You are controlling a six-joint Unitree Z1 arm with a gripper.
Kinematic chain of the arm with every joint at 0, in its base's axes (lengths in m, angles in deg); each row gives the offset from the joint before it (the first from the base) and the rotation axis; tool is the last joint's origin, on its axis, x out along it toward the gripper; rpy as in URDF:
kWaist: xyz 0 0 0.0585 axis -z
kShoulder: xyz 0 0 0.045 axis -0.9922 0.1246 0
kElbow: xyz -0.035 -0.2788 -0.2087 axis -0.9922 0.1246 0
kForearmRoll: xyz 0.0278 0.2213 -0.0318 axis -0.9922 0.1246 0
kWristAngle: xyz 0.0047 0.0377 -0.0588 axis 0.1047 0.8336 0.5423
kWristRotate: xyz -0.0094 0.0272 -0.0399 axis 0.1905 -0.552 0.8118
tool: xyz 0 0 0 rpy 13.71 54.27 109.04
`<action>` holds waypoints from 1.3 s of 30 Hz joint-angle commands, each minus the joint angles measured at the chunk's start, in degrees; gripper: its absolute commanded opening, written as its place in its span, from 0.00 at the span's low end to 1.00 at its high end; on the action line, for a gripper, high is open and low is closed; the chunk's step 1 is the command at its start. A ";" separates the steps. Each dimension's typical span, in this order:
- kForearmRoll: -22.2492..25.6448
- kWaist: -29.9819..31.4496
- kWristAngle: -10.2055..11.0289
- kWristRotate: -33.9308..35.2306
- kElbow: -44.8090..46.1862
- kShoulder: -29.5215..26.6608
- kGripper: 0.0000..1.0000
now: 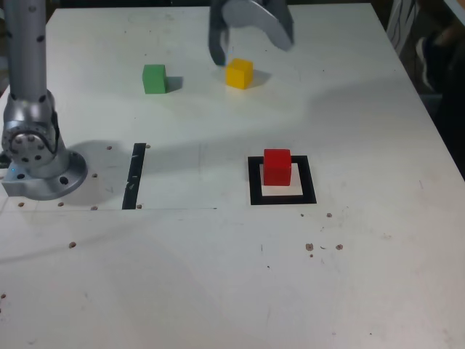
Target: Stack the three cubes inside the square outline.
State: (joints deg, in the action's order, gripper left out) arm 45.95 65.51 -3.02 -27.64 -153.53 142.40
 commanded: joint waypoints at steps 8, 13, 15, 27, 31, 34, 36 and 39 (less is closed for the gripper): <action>-3.33 -8.74 6.00 -22.51 -0.91 6.69 1.00; -9.45 -9.49 8.17 -25.91 1.97 7.85 1.00; -11.11 -9.95 8.82 -26.88 3.08 8.04 0.99; -13.85 -12.11 7.54 -30.15 3.51 13.44 0.98; -14.81 -12.11 7.45 -30.25 3.59 13.73 0.93; -15.62 -12.11 7.21 -30.25 3.54 14.29 0.89; -16.06 -12.11 7.08 -30.25 3.41 14.74 0.86; -16.50 -12.11 7.06 -30.25 3.26 15.63 0.83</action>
State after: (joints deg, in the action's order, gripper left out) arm 29.63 53.45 4.08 -57.80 -149.96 157.60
